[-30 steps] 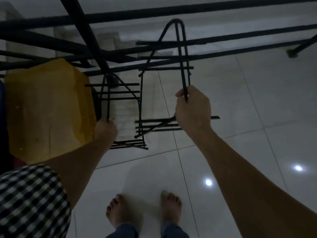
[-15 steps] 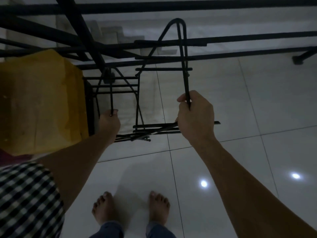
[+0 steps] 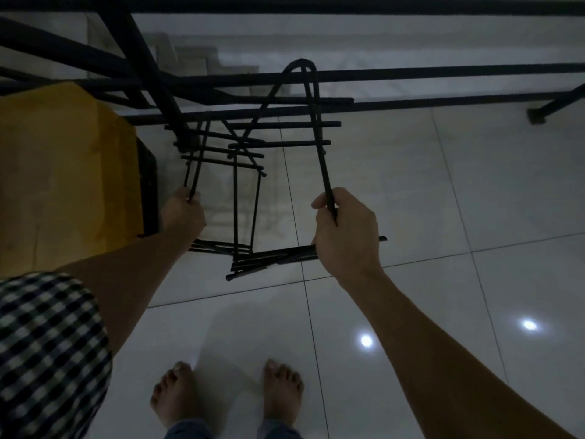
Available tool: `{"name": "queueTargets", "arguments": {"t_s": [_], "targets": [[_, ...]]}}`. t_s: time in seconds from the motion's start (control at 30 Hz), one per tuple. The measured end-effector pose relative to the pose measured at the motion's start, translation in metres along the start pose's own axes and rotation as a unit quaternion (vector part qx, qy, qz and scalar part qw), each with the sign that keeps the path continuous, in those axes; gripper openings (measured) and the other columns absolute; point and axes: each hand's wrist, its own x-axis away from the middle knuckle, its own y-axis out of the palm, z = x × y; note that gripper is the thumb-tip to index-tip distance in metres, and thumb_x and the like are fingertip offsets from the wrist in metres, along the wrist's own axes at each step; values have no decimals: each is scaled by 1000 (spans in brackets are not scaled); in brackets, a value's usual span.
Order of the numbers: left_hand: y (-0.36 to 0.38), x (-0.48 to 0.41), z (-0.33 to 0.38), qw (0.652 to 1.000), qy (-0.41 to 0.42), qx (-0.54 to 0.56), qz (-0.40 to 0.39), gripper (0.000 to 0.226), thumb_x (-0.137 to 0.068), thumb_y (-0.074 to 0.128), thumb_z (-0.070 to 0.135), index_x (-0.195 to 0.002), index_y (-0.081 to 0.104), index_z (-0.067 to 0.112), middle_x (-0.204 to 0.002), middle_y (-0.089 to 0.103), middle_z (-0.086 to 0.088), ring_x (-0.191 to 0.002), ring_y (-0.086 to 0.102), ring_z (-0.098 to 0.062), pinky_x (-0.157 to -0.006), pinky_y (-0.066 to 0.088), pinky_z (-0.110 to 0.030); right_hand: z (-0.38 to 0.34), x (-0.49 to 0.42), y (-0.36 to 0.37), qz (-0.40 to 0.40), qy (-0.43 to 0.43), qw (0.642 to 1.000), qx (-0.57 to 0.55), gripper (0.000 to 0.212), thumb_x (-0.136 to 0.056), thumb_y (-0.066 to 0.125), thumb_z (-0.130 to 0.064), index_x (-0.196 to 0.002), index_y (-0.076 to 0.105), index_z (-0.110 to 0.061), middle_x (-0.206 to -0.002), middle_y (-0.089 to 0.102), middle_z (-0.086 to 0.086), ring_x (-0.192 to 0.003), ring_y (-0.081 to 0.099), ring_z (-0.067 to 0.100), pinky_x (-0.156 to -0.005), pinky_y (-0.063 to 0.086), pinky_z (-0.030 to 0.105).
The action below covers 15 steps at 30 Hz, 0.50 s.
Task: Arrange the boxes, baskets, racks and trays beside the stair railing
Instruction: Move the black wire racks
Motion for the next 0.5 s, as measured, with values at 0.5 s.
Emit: {"name": "queueTargets", "arguments": {"t_s": [0.5], "targets": [[4, 6, 14, 991, -85, -58, 88, 35, -101, 37, 14, -133, 50, 6, -124, 58, -20, -108, 58, -38, -80, 50, -43, 1, -30, 4, 65, 87, 989, -103, 26, -92, 46, -5, -84, 62, -25, -70, 63, 4, -67, 65, 24, -65, 58, 41]]}}
